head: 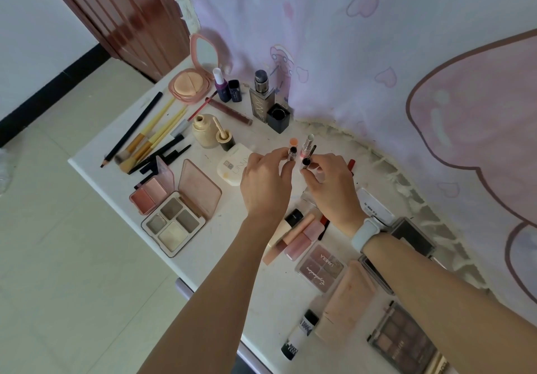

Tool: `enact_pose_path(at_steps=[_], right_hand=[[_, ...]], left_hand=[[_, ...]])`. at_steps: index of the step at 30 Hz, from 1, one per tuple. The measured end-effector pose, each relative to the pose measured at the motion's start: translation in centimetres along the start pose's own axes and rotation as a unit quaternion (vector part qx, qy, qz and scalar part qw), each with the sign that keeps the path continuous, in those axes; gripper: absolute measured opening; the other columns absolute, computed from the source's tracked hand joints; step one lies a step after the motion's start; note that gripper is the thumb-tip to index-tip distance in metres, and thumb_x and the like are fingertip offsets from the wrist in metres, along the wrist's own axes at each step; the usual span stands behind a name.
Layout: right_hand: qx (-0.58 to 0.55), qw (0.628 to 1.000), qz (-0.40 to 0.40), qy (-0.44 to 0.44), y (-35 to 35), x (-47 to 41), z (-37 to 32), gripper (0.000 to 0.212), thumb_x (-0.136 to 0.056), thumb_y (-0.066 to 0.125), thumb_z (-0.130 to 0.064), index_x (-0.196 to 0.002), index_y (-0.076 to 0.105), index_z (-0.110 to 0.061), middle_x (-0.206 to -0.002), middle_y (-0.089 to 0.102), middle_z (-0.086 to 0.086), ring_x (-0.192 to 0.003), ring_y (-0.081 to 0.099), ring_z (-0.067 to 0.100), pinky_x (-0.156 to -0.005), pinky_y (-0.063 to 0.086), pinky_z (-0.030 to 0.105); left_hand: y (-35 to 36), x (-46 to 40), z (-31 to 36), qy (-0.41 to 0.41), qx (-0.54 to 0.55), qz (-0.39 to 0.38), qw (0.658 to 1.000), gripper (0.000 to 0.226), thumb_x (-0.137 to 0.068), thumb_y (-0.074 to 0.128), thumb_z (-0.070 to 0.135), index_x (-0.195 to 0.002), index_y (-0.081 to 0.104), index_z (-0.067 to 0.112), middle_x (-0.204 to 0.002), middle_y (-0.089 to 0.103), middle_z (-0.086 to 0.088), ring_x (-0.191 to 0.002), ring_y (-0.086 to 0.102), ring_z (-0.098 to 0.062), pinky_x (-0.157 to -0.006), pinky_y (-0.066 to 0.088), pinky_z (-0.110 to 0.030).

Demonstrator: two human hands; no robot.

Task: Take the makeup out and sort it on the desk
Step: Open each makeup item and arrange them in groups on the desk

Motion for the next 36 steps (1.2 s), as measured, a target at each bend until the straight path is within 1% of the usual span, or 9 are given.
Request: enact_pose_path(at_steps=[5,14,19,22,26,29,32,34,36], right_hand=[[-0.002,1.0,-0.008,0.0,0.2,0.2,0.3,0.018,-0.084,0.064,-0.01,-0.1,0.063,-0.004,-0.09,0.062,0.01,-0.085,0.048,0.019,-0.074,0.033,0.017],[-0.017,0.999,-0.016,0.03,-0.5,0.6,0.6,0.029,-0.084,0.064,-0.012,-0.111,0.058,-0.005,-0.099,0.06,0.009,-0.097,0.051,0.02,-0.083,0.041,0.025],[0.095,0.995,-0.012,-0.036,-2.0,2.3,-0.1,0.026,-0.078,0.07,-0.016,-0.1,0.062,-0.005,-0.095,0.063,0.009,-0.091,0.053,0.029,-0.075,0.042,0.038],[0.19,0.978,-0.074,-0.052,-1.3,3.2,0.3,0.035,-0.075,0.071,-0.03,-0.103,0.061,-0.01,-0.102,0.061,0.007,-0.096,0.052,0.03,-0.076,0.038,0.038],[0.224,0.966,-0.118,-0.047,-0.9,3.1,0.8,0.041,-0.079,0.065,-0.037,-0.113,0.054,-0.016,-0.112,0.056,0.004,-0.105,0.045,0.025,-0.083,0.032,0.034],[0.225,0.965,-0.126,-0.045,-0.9,2.9,0.6,0.04,-0.082,0.061,-0.032,-0.117,0.053,-0.015,-0.114,0.055,0.006,-0.106,0.044,0.025,-0.085,0.03,0.034],[0.156,0.983,-0.095,-0.027,-2.0,3.3,-0.1,0.039,-0.081,0.063,-0.024,-0.117,0.054,-0.011,-0.112,0.055,0.007,-0.103,0.046,0.025,-0.085,0.033,0.033],[0.069,0.994,-0.08,-0.02,-2.8,4.2,-1.0,0.039,-0.081,0.064,-0.022,-0.117,0.053,-0.012,-0.111,0.053,0.002,-0.103,0.044,0.019,-0.088,0.035,0.029],[-0.004,0.995,-0.095,-0.024,-3.1,5.5,-2.3,0.04,-0.082,0.063,-0.023,-0.119,0.051,-0.016,-0.111,0.048,-0.007,-0.104,0.042,0.01,-0.091,0.035,0.019]], left_hand=[[0.3,-0.2,-0.3,-0.006,-0.002,-0.013,1.0,0.025,-0.087,0.059,0.016,-0.111,0.065,0.015,-0.098,0.068,-0.005,-0.099,0.052,-0.022,-0.082,0.047,-0.04],[0.3,-0.2,-0.3,0.012,-0.004,-0.023,1.0,0.035,-0.084,0.062,0.012,-0.119,0.06,0.016,-0.109,0.067,-0.001,-0.104,0.05,-0.021,-0.085,0.047,-0.038],[-1.4,1.2,-0.1,0.031,0.012,0.024,0.999,0.033,-0.081,0.062,0.002,-0.113,0.062,0.009,-0.112,0.063,-0.007,-0.1,0.053,-0.024,-0.082,0.043,-0.029],[-2.1,3.1,-0.5,0.029,0.041,0.035,0.998,0.026,-0.081,0.061,-0.001,-0.106,0.065,0.005,-0.11,0.061,-0.009,-0.101,0.054,-0.025,-0.084,0.047,-0.031],[-2.5,5.7,-1.9,-0.02,0.072,0.024,0.997,0.023,-0.084,0.059,0.0,-0.105,0.065,0.006,-0.111,0.059,-0.007,-0.104,0.055,-0.023,-0.081,0.051,-0.038],[-3.0,7.2,-2.5,-0.055,0.107,0.023,0.992,0.021,-0.086,0.056,0.002,-0.104,0.065,0.01,-0.107,0.059,-0.002,-0.091,0.057,-0.007,-0.075,0.049,-0.022],[-3.6,8.3,-3.1,-0.12,0.19,0.013,0.974,0.02,-0.089,0.052,0.003,-0.098,0.064,0.017,-0.095,0.064,0.006,-0.079,0.057,0.003,-0.063,0.043,-0.007],[-3.2,8.8,-3.7,-0.193,0.279,-0.026,0.94,0.019,-0.091,0.051,0.008,-0.093,0.063,0.022,-0.088,0.067,0.008,-0.074,0.061,0.001,-0.064,0.047,-0.011],[-2.4,9.4,-4.1,-0.273,0.372,-0.087,0.883,0.016,-0.094,0.049,0.017,-0.095,0.064,0.023,-0.088,0.069,0.004,-0.075,0.065,-0.007,-0.065,0.051,-0.017]])
Point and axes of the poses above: each hand's wrist, its own x-axis away from the middle knuckle, its own y-axis out of the palm, z = x × y, the point moved 7 cm from there along -x, towards the middle knuckle
